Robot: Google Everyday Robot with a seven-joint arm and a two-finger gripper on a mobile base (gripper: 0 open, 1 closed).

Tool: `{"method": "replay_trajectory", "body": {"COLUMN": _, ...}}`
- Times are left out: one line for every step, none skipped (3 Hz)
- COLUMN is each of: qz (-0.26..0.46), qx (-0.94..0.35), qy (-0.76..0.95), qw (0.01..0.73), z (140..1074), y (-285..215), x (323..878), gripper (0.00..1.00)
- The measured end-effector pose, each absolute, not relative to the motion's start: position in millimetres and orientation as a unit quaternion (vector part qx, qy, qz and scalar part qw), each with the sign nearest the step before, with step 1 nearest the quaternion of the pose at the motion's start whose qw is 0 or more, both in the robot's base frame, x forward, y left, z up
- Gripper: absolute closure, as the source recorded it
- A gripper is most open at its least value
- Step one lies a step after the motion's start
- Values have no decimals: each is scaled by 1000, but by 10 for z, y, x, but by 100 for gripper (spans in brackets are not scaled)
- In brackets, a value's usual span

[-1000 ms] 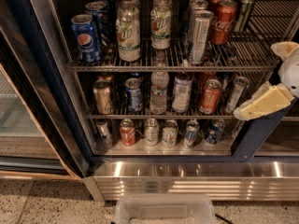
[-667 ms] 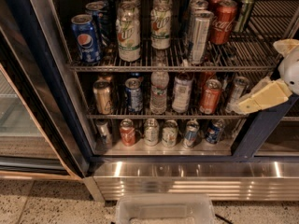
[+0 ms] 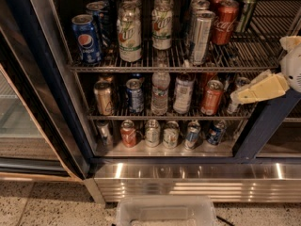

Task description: Pick green can from top shelf of fridge

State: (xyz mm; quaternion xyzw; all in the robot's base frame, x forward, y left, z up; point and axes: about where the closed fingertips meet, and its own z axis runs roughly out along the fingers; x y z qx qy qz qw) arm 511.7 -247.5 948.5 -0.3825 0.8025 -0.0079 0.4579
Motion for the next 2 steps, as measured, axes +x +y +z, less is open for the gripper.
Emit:
{"method": "replay_trajectory", "body": {"qz": -10, "qx": -360, "qy": 802, "qw": 476, "z": 9453, "y": -2516, "x": 5247, "gripper": 0}}
{"method": "replay_trajectory", "body": {"qz": -12, "qx": -350, "qy": 797, "qw": 492, "z": 9444, "y": -2471, "x": 5351, "gripper": 6}}
